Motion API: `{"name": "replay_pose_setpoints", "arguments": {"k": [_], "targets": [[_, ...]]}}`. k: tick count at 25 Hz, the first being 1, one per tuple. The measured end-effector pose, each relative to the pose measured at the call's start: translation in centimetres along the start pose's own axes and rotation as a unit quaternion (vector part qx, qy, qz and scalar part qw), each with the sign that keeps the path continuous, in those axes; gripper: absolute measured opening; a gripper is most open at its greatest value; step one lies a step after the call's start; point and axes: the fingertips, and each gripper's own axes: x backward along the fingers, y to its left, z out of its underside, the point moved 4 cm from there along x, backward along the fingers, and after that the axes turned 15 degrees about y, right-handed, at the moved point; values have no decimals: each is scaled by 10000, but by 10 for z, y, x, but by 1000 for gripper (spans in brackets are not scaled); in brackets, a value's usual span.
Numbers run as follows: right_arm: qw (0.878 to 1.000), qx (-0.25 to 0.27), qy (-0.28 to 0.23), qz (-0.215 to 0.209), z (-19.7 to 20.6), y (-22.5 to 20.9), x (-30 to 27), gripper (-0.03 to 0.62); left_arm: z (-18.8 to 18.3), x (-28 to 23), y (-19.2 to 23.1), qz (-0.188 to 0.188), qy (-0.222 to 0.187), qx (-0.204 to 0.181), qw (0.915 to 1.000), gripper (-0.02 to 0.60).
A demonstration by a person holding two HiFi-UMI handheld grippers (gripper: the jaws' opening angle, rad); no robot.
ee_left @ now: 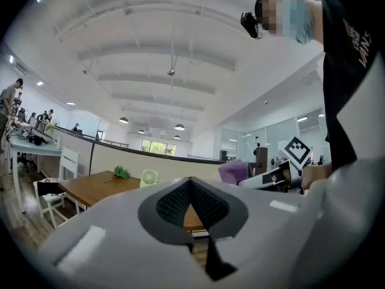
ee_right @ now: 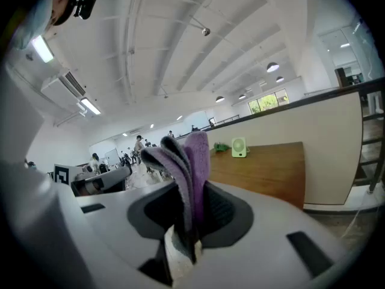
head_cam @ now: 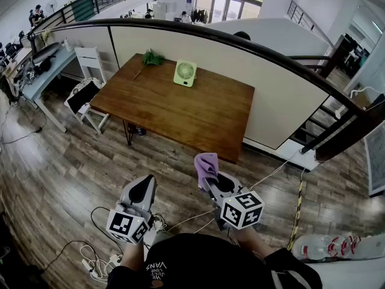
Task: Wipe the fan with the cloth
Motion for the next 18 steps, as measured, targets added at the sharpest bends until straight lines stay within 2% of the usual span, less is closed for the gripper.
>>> {"name": "replay_pose_setpoints", "arguments": {"k": [7, 11, 18], "targets": [[9996, -236, -110, 144, -15, 13, -42, 107, 1, -3, 51, 230, -64, 83, 9997, 11], [9978, -475, -122, 437, -19, 15, -70, 107, 3, -8, 86, 339, -27, 148, 9993, 12], [9914, -866, -199, 961, -18, 23, -116, 107, 10, -20, 150, 648, 227, -49, 9976, 12]]}}
